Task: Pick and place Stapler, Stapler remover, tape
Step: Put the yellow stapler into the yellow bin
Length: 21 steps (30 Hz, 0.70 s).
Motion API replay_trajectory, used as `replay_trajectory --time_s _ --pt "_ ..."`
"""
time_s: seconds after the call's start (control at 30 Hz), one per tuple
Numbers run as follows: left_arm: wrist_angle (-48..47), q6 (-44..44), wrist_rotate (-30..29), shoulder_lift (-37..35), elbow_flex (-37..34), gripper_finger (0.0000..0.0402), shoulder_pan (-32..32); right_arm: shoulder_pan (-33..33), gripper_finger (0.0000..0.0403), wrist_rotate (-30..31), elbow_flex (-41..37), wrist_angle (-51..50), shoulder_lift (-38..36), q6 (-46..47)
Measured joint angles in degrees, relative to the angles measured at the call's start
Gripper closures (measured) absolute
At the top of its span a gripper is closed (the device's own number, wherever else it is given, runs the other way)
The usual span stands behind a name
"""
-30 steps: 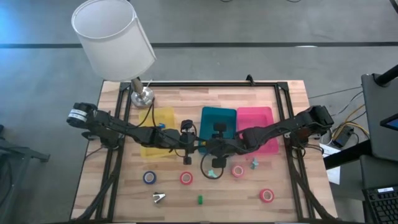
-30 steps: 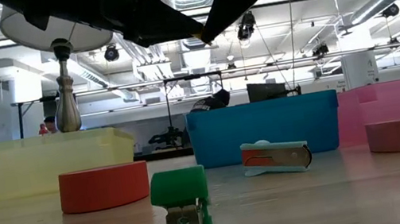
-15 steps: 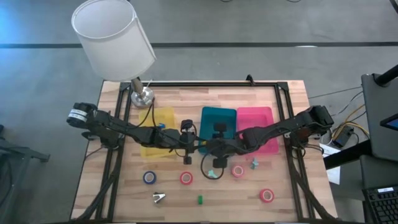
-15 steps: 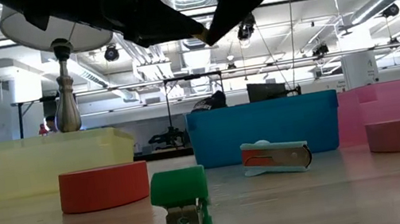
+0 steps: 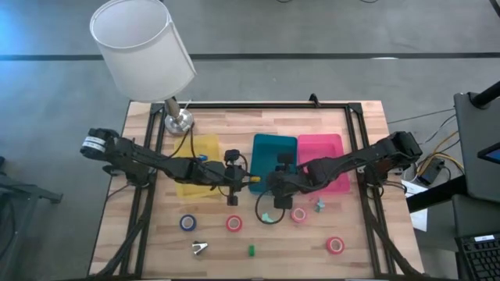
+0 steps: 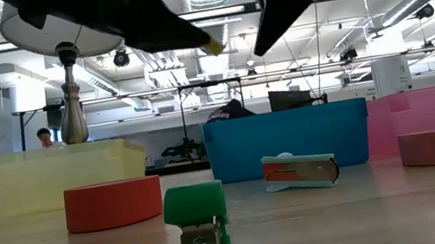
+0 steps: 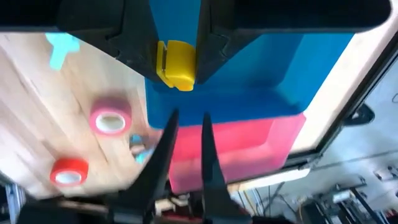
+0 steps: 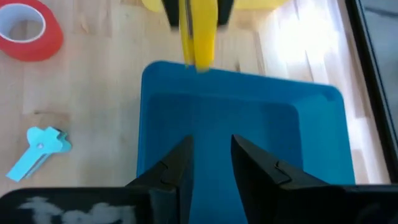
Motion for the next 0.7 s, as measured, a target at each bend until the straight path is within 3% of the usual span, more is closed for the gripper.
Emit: replay_trajectory --time_s 0.33,0.53,0.6,0.7 --pt "-33.53 -6.23 -1.77 -10.96 1.38 0.0309 -0.04 0.02 0.0321 -0.33 0.02 -1.38 0.08 0.63" --pt "-57.83 -20.06 -6.16 -17.62 0.96 0.0309 0.00 0.02 0.0328 -0.48 0.02 -1.38 0.13 0.66" --pt "-61.66 -24.02 -7.97 -18.62 -0.59 0.0309 0.00 0.02 0.0330 -0.49 0.02 -1.36 0.15 0.66" --pt "-60.19 -26.48 -9.12 -19.16 -4.83 0.0309 0.12 0.02 0.0330 -0.48 0.02 -1.30 0.15 0.67"
